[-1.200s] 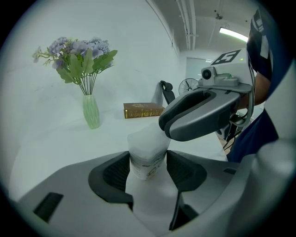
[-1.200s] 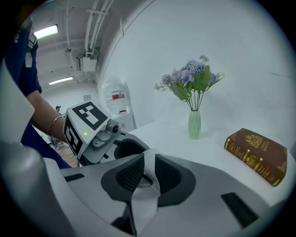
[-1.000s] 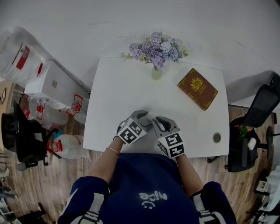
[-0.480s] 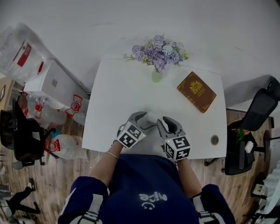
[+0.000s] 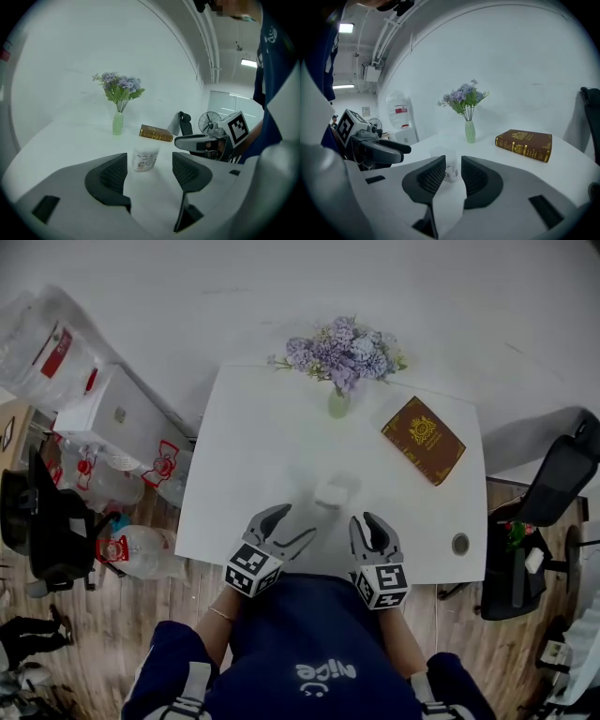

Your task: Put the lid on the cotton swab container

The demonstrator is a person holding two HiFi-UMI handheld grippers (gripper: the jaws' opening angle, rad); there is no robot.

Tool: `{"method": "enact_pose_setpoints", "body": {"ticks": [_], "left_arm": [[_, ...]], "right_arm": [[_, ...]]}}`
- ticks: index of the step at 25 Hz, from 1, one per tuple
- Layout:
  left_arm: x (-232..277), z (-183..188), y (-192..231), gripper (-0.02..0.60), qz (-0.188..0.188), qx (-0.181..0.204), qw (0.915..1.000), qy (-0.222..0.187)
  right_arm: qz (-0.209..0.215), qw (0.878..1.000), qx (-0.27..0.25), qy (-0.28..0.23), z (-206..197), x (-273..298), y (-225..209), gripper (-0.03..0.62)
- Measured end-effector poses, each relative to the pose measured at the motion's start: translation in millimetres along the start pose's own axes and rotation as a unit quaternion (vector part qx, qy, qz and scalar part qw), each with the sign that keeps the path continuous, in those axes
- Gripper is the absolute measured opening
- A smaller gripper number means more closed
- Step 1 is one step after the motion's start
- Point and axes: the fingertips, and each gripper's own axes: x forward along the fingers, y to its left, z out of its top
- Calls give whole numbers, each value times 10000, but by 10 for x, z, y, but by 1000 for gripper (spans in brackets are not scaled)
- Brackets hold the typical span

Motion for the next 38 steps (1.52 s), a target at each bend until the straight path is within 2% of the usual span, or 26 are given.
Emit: {"method": "enact_pose_setpoints", "body": {"ticks": [2, 4, 7, 10, 14, 16, 18, 27, 32, 38], "left_arm": [[-88, 72, 45, 313, 198, -28, 9996, -198], [-135, 139, 92, 313, 314, -224, 9987, -341], [-135, 159, 116, 313, 425, -373, 9975, -421], [-139, 210, 74, 296, 433, -347, 9969, -553], [-177, 337, 4, 110, 270, -403, 9955, -819], [-223, 396, -4, 52, 281, -422, 9942, -954], [-304, 433, 20, 26, 388, -416, 9924, -1091], [-412, 488, 69, 20, 554, -760, 9858, -1391], [-478, 499, 80, 20, 672, -663, 9845, -1475], [-472, 455, -24, 20, 590, -154, 9903, -1248]], "right_arm": [[-71, 9999, -8, -77, 29, -34, -25, 87], [-136, 9998, 91, -149, 73, -51, -77, 87], [-203, 9994, 126, -240, 144, -95, -147, 87], [-195, 9994, 84, -286, 193, -119, -152, 87], [46, 9996, -117, -258, 228, -101, -24, 82], [79, 9994, -181, -289, 255, -115, 38, 73], [89, 9991, -238, -326, 279, -128, 106, 66], [-36, 9987, -424, -274, 248, -199, 117, 57], [-41, 9984, -495, -282, 225, -231, 163, 57], [-66, 9982, -459, -380, 279, -212, 130, 57]]}}
